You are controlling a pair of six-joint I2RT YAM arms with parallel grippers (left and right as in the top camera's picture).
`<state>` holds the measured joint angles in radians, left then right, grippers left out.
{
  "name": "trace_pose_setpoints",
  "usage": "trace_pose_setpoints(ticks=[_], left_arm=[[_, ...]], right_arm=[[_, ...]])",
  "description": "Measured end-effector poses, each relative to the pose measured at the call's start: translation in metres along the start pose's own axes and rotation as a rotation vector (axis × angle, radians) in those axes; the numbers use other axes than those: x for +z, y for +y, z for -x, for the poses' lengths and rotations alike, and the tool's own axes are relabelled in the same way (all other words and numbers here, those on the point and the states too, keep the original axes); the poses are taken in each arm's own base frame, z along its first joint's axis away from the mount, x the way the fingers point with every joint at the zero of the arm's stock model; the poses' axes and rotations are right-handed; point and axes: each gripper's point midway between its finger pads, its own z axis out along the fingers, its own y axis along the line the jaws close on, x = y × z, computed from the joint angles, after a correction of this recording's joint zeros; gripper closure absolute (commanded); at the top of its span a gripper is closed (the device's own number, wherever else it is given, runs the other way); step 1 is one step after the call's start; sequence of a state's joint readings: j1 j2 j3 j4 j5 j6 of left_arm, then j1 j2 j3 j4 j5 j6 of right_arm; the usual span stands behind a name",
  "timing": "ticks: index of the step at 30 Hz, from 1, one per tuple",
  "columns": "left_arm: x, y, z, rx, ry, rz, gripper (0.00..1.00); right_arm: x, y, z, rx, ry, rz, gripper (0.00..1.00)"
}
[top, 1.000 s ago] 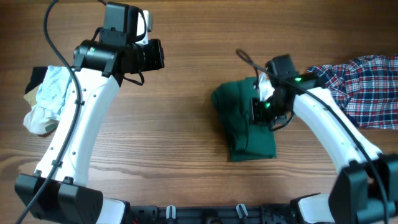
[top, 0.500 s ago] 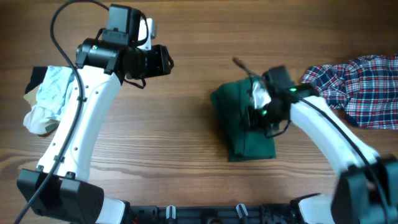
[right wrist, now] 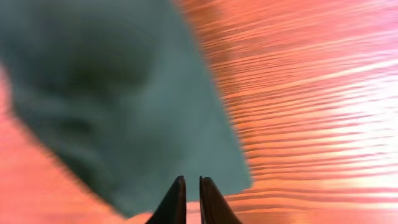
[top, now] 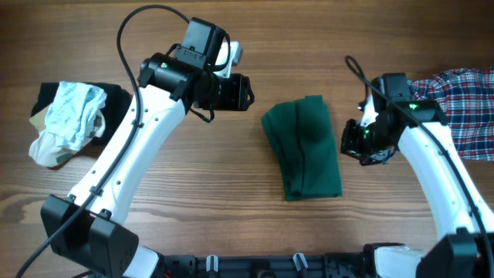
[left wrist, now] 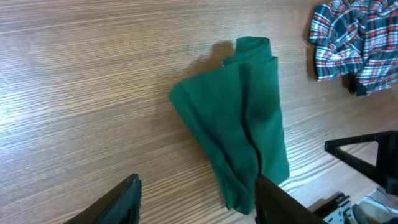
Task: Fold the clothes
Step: 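Lift the right gripper away from the folded garment, then grasp the folded green garment's top with both grippers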
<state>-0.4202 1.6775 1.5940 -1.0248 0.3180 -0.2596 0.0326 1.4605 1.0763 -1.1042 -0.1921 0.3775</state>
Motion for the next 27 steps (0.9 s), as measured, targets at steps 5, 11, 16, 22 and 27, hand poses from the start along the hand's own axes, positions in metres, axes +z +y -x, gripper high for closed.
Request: trace_pose_setpoints(ticks=[5,11,16,22,27], left_arm=[[-0.002,0.009,0.004,-0.016,-0.012,0.014,0.43],[-0.008,0.028,0.012,-0.056,-0.033,0.037,0.43],[-0.012,0.038,0.018,-0.079,-0.054,0.045,0.43],[-0.014,0.046,0.021,-0.097,-0.064,0.051,0.43],[-0.015,0.050,0.022,-0.107,-0.065,0.056,0.42]], right_arm=[[0.032,-0.021,0.003,0.055,0.078,-0.096,0.96],[0.076,-0.037,-0.030,0.080,0.253,-0.144,0.96],[0.090,-0.004,-0.062,0.014,0.344,-0.015,0.96],[0.100,0.096,-0.095,-0.194,0.377,0.301,0.96],[0.095,0.160,-0.105,-0.237,0.361,0.490,0.96]])
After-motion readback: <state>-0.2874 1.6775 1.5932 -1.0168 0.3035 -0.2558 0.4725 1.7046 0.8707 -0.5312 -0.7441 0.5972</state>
